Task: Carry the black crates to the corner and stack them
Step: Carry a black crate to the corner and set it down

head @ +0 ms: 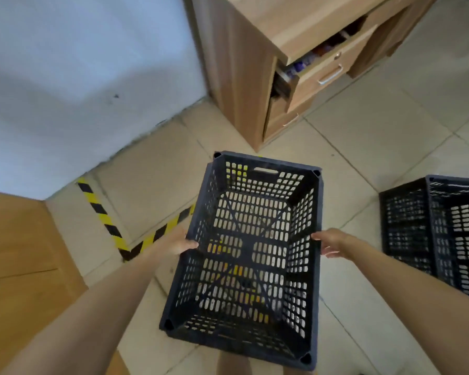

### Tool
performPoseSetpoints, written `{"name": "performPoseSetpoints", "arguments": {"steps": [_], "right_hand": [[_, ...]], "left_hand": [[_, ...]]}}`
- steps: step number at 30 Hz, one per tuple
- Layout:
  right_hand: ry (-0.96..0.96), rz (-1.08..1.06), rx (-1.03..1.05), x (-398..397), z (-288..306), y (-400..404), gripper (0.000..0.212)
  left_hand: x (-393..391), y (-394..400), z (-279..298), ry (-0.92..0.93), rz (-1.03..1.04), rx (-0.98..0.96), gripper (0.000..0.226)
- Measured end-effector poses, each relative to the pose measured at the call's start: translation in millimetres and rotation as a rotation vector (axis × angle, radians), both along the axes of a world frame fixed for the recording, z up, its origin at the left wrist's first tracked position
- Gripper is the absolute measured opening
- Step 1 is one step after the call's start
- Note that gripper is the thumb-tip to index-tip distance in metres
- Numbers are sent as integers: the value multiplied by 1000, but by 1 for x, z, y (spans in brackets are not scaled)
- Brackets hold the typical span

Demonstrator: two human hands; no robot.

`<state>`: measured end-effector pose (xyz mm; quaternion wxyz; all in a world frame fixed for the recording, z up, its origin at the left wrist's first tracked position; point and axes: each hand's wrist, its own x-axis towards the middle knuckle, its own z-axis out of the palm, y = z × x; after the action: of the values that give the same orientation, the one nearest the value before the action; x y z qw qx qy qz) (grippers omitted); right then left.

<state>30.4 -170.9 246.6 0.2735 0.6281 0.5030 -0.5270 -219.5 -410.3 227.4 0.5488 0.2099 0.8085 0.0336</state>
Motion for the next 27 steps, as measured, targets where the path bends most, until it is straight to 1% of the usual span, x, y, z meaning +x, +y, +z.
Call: {"name": "performPoseSetpoints", "arguments": {"steps": [3,5,7,8,11,12,13,14,15,16,18,20,21,25,27], "right_hand": [[2,113,-1,-57,-7,-31,41],[12,152,-2,-95,-10,-49,36],[34,182,-11,-133,-7,-65,25],[47,219,-12,-154,-5,-72,23],[89,332,14,-213,-7,-88,31],[98,355,22,-230,-9,-93,30],[103,376,27,-247,-13,-97,25],[104,398,40,-264,-16,-101,21],[105,429,56,-280,-20,-104,24],[118,453,66,-295,-24,-106,27],[136,479,63,-320,-33,-107,40],[125,516,60,-343,-40,-105,45],[120,534,59,-354,-45,-101,44],[123,591,22,-392,-55,-78,35],[120,615,13,-407,-56,-63,35]], "left_hand": [[-45,-64,-13,-46,83,8,37],[-74,-106,-20,-70,154,-34,31],[-92,-134,-3,-93,237,-43,28],[-101,-146,5,-97,258,-37,26],[-131,-183,14,-76,320,-45,25],[-138,-192,17,-61,334,-60,24],[-145,-200,19,-37,356,-73,18],[-149,-203,23,-9,360,-83,12],[-154,-207,25,13,378,-90,9],[-159,-210,22,38,395,-92,9],[-166,-212,23,63,432,-114,10],[-176,-213,15,60,459,-127,10],[-180,-212,9,59,489,-141,14],[-202,-198,-4,97,531,-241,41],[-216,-187,-8,73,509,-280,45]]}}
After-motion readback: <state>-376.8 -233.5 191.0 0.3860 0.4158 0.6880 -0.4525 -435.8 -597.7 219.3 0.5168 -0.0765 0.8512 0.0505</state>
